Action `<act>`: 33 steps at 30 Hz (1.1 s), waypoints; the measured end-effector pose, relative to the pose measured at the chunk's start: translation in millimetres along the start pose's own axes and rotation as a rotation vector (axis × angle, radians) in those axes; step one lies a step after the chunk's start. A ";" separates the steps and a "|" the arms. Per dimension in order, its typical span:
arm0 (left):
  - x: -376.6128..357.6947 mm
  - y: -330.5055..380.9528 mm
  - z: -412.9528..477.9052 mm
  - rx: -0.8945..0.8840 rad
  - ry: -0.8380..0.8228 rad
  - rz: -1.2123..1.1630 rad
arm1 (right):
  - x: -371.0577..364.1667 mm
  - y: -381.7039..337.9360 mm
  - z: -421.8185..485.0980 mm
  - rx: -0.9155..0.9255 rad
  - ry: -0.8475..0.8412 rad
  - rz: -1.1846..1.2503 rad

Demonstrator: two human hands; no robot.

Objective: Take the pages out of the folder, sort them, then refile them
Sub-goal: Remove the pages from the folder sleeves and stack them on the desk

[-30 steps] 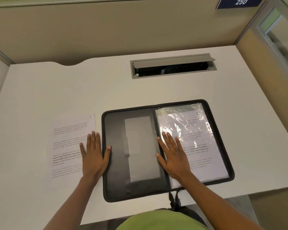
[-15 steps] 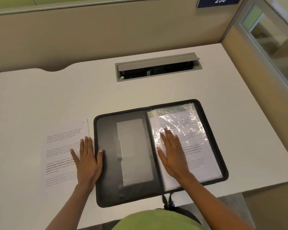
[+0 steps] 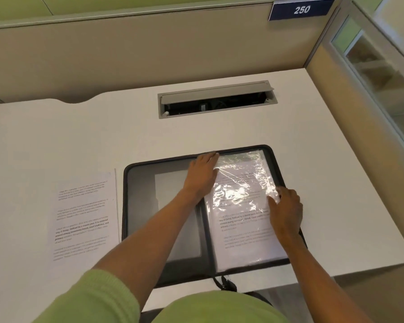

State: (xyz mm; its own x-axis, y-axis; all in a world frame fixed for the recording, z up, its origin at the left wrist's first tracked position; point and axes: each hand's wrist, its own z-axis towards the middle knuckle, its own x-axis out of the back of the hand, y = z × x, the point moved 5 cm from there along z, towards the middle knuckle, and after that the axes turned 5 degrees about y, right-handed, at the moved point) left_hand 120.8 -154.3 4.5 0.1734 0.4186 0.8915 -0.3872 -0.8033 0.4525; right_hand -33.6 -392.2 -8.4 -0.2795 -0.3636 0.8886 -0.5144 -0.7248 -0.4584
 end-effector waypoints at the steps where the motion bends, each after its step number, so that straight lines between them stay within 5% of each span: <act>1: -1.6 0.5 9.6 0.002 -0.012 0.037 | 1.9 0.4 1.7 -0.009 0.006 0.026; 15: 4.3 -8.7 50.5 0.029 0.016 -0.058 | 20.1 -14.9 28.4 -0.008 0.077 0.229; 23: 12.3 -13.6 46.0 -0.054 0.117 -0.061 | 4.9 -42.0 53.7 -0.048 -0.137 0.231; 33: 12.1 -3.4 55.9 -0.084 -0.024 -0.087 | -3.9 -37.8 52.3 -0.092 -0.167 0.155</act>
State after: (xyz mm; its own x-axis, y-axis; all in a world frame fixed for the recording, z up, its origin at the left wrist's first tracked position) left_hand 174.9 -170.2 15.0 0.2311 0.4735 0.8499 -0.4445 -0.7257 0.5252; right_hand 29.3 -394.0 6.3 -0.2273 -0.5633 0.7944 -0.5495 -0.5992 -0.5822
